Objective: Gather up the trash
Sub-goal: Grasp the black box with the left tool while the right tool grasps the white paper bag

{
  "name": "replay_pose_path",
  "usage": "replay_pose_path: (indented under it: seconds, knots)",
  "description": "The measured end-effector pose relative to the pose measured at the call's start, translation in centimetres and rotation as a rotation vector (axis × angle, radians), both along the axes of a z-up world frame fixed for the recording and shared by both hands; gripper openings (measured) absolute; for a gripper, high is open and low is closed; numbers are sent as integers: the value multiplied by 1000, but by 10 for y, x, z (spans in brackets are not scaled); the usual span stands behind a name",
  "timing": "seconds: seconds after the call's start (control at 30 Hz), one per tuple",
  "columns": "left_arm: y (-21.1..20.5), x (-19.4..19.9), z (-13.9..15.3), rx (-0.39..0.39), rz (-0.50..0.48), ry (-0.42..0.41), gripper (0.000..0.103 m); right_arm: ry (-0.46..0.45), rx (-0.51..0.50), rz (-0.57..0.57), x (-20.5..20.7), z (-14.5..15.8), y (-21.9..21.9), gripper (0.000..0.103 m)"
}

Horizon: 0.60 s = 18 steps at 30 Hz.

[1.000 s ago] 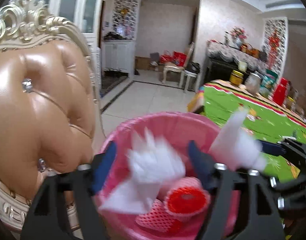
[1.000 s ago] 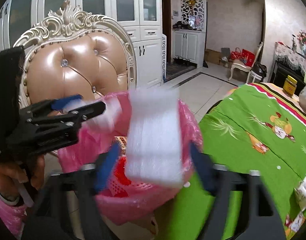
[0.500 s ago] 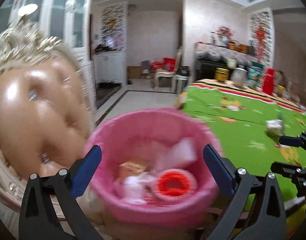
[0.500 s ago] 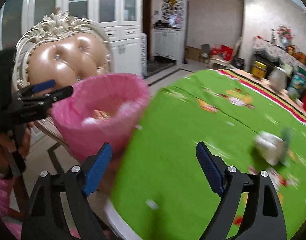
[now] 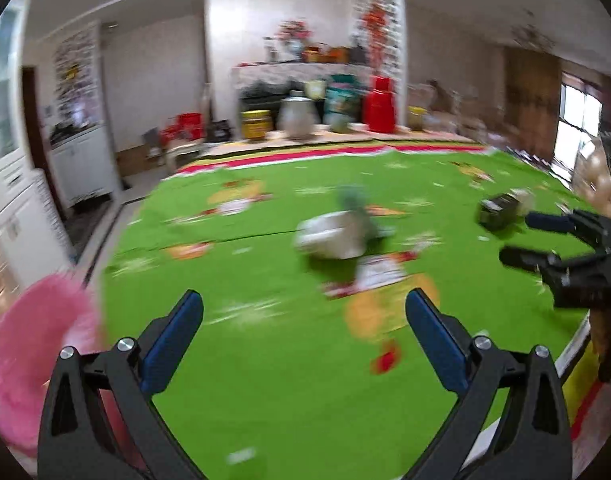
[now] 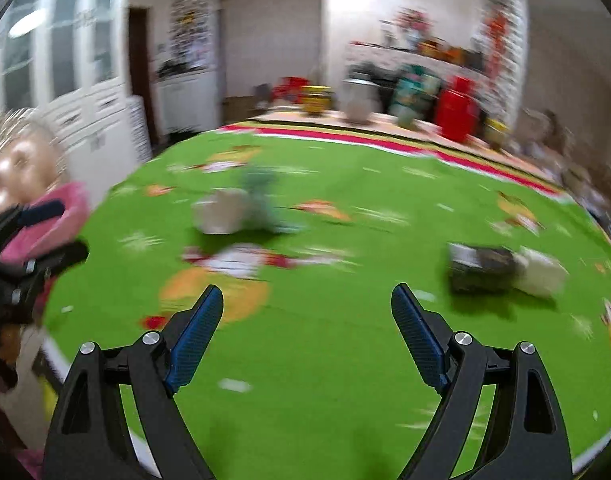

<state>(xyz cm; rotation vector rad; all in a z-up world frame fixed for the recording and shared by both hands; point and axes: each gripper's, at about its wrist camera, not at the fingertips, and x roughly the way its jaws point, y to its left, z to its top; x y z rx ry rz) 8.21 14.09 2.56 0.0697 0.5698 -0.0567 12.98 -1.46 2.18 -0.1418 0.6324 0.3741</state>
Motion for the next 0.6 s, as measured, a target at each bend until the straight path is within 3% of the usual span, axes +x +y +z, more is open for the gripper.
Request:
replay_pose_path:
  seconds: [0.17,0.33,0.47,0.6]
  knots:
    - [-84,45,-8,-21,-149,45,98,19,-20,-154,31,-8,-92,82]
    - [-137,84,-21,-66,-191,99,98,63,-62,-257,68,-22,-161,82]
    - [-166,113,-29,-76,-209,153,98,108,-106,-280,97,-34,-200,82]
    - [-195,140,-33,-39,-222,168,98,151,-149,-251,128,-45,-216,85]
